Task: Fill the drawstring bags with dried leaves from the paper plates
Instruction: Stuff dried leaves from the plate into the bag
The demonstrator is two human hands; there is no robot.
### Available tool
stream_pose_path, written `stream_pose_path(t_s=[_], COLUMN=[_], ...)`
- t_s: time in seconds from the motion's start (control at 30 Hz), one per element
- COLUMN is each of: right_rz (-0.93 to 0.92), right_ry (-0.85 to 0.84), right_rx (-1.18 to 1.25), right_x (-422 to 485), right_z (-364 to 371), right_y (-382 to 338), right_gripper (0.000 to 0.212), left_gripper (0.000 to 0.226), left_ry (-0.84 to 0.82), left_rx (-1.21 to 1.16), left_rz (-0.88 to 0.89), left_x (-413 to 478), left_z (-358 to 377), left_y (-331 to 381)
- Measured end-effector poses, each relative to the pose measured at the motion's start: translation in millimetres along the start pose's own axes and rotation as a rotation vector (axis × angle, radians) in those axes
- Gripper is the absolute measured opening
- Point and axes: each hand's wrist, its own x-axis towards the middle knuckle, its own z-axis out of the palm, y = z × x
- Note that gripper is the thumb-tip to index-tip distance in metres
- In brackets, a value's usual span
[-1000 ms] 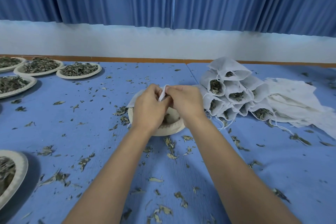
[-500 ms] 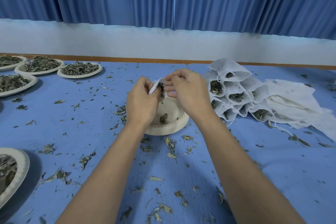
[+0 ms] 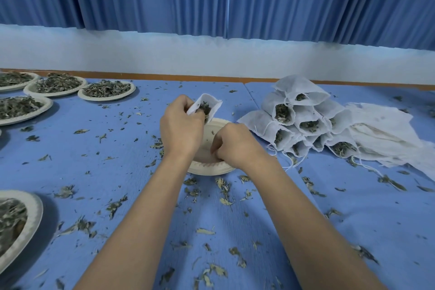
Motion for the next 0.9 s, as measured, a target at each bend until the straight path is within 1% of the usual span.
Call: stream_pose_path(t_s=[0.03, 0.07, 0.1, 0.17, 0.2, 0.23, 0.27, 0.3, 0.4, 0.5, 0.57, 0.67, 0.73, 0.9], right_rz=[0.021, 0.048, 0.077, 0.092, 0.055, 0.0, -0.053, -0.085, -0.08, -0.069, -0.071, -0.078, -0.082, -0.073], right_ry=[0.032, 0.103, 0.22, 0.511, 0.596, 0.617, 0.602, 0.576, 0.528, 0.606, 0.617, 0.539, 0.452, 0.182], right_rx=[0.021, 0.09, 0.209, 0.59, 0.804, 0.973, 1.055, 1.045, 0.83, 0.618, 0.532, 0.437, 0.45, 0.633], right_x=[0.7, 1.3, 0.6, -3.3, -5.9, -7.9, -8.7, -9.2, -9.6, -7.4, -7.4, -8.2, -8.2, -7.0], right_z=[-0.1, -1.7, -5.6, -17.5, -23.8, -28.1, -29.6, -28.9, -20.7, -17.8, -16.3, -13.2, -13.6, -20.9], right_y=[1.8, 3.5, 3.4, 0.0, -3.0, -6.1, -9.1, -11.8, -16.5, -15.9, -16.4, -17.2, -16.0, -15.8], right_gripper=[0.022, 0.02, 0.018, 0.011, 0.011, 0.013, 0.016, 0.017, 0.015, 0.009, 0.014, 0.024, 0.027, 0.033], left_gripper=[0.032, 0.032, 0.033, 0.034, 0.034, 0.033, 0.032, 0.031, 0.026, 0.023, 0.021, 0.018, 0.017, 0.017], left_ry=[-0.001, -0.001, -0.001, -0.001, -0.004, -0.011, -0.022, -0.038, -0.1, -0.177, -0.231, -0.291, -0.292, -0.255], left_rx=[-0.003, -0.006, -0.008, -0.01, -0.016, -0.028, -0.046, -0.07, -0.145, -0.27, -0.339, -0.31, -0.295, -0.329], left_rz=[-0.002, -0.006, -0.009, -0.014, -0.016, -0.021, -0.031, -0.045, -0.083, -0.131, -0.145, -0.088, -0.057, -0.02], left_x=[0.2, 0.6, 0.7, 0.4, 0.2, 0.2, 0.1, -0.1, -1.8, -3.9, -5.5, -8.3, -9.0, -6.7], left_z=[0.4, 0.8, 1.3, 2.4, 2.9, 3.1, 3.4, 3.3, 1.9, -0.3, -0.3, 1.6, 2.3, 2.1], left_y=[-0.6, -1.3, -1.8, -2.3, -2.3, -2.0, -1.8, -1.2, 0.6, 3.9, 5.9, 6.1, 4.4, -1.4])
